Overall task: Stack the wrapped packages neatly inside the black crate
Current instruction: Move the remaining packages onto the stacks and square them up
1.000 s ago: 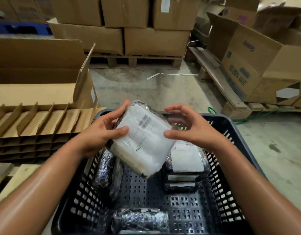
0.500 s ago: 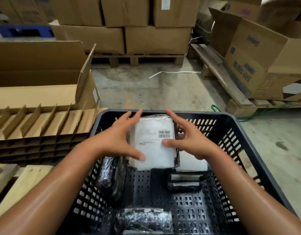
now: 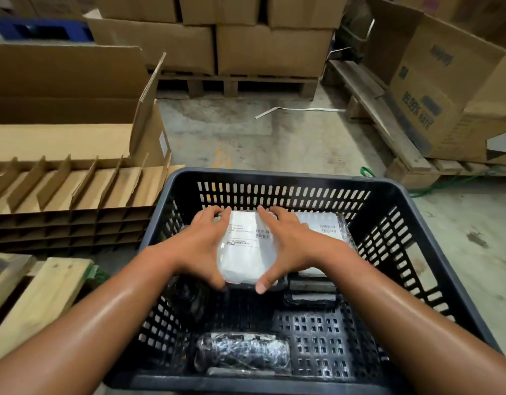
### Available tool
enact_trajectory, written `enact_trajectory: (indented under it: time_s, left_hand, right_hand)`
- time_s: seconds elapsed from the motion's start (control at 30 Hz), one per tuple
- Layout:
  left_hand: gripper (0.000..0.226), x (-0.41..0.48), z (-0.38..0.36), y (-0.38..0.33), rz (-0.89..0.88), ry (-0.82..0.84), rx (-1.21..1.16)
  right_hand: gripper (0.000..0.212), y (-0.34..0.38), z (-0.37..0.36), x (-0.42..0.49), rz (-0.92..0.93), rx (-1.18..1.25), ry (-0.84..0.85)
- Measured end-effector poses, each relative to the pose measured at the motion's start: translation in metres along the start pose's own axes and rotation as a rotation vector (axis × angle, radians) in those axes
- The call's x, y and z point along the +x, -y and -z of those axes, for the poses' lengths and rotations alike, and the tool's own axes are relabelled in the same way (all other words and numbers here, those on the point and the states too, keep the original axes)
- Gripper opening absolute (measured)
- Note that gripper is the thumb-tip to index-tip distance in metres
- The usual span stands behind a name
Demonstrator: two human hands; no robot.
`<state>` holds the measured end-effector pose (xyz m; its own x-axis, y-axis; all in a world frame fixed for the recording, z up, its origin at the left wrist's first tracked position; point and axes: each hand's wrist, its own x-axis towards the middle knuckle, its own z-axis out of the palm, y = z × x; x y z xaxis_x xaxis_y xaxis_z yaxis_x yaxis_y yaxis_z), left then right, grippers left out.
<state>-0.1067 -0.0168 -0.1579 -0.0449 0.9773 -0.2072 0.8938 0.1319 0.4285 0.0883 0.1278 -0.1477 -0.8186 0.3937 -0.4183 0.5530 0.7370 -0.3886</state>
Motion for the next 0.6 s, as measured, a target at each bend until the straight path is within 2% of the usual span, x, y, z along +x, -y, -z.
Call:
enact_trajectory:
  time_s: [0.03, 0.1, 0.17, 0.3, 0.47, 0.6]
  left_hand:
    - [0.135, 0.000, 0.000, 0.003, 0.005, 0.012, -0.027]
    - [0.150, 0.001, -0.001, 0.007, 0.044, 0.038, -0.022]
    - [0.159, 0.003, -0.002, 0.007, 0.104, 0.064, 0.051]
    - [0.161, 0.012, -0.014, 0.004, 0.197, 0.122, 0.269]
    - [0.159, 0.020, -0.034, -0.003, 0.292, 0.202, 0.668]
    - [0.159, 0.027, -0.034, -0.005, 0.313, 0.244, 0.762]
  right_hand:
    - [0.172, 0.000, -0.004, 0.003, 0.009, -0.039, 0.020]
    - [0.171, -0.002, -0.011, 0.007, 0.030, -0.142, 0.007]
    - [0.164, -0.004, -0.016, 0.012, 0.052, -0.242, -0.058]
    - [0.157, -0.007, -0.023, 0.023, 0.060, -0.414, -0.118]
    - [0.160, -0.002, -0.035, 0.034, -0.004, -0.622, -0.034]
    - [0.170, 0.008, -0.033, 0.042, -0.092, -0.750, 0.055]
